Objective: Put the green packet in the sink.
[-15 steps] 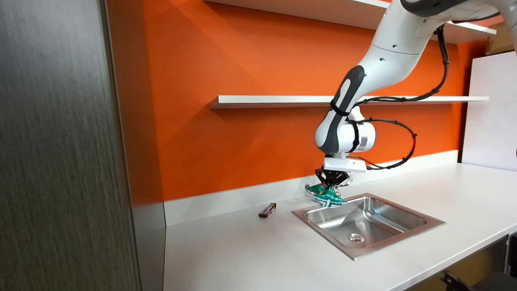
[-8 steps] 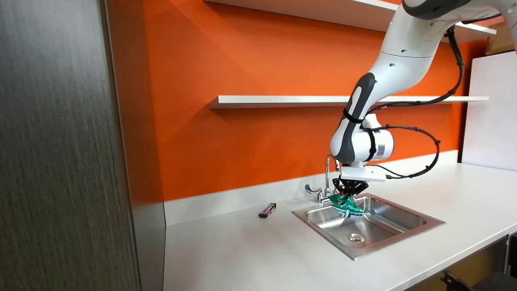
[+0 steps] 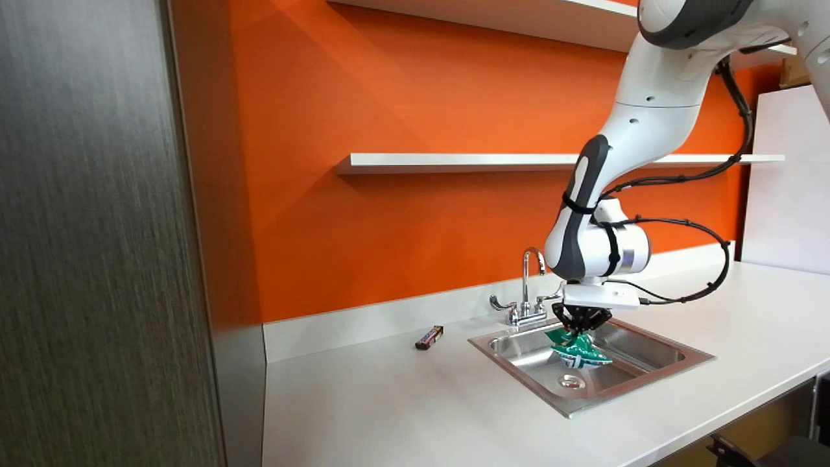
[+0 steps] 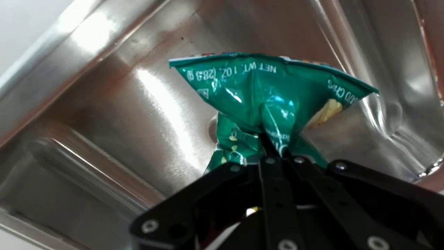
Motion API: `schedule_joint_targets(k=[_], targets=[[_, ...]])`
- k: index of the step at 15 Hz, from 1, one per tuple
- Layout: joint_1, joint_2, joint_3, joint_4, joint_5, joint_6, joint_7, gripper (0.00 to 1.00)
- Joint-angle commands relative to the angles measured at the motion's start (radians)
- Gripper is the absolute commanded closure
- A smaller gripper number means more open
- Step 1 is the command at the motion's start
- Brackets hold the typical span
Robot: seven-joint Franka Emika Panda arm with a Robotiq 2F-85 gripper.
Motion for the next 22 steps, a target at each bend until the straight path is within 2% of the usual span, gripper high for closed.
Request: schedule_joint_targets(k=[1, 10, 18, 19, 20, 22], targets=[[-0.05, 0.05, 0.041, 0.001, 0.03, 0.051, -0.024, 1.0], [-0.151, 0.204, 0.132, 0.039, 0.035, 0.168, -0.03, 1.0], [-0.163, 0.258, 0.132, 0.064, 0.029, 0.195, -0.023, 1.0], [-0.16, 0.26, 0.129, 0.065, 0.029, 0.197, -0.023, 0.75], [-0.156, 0.261, 0.124, 0.065, 0.028, 0.196, -0.022, 0.73], [-0.154, 0.256, 0.124, 0.061, 0.03, 0.197, -0.021, 0.59]])
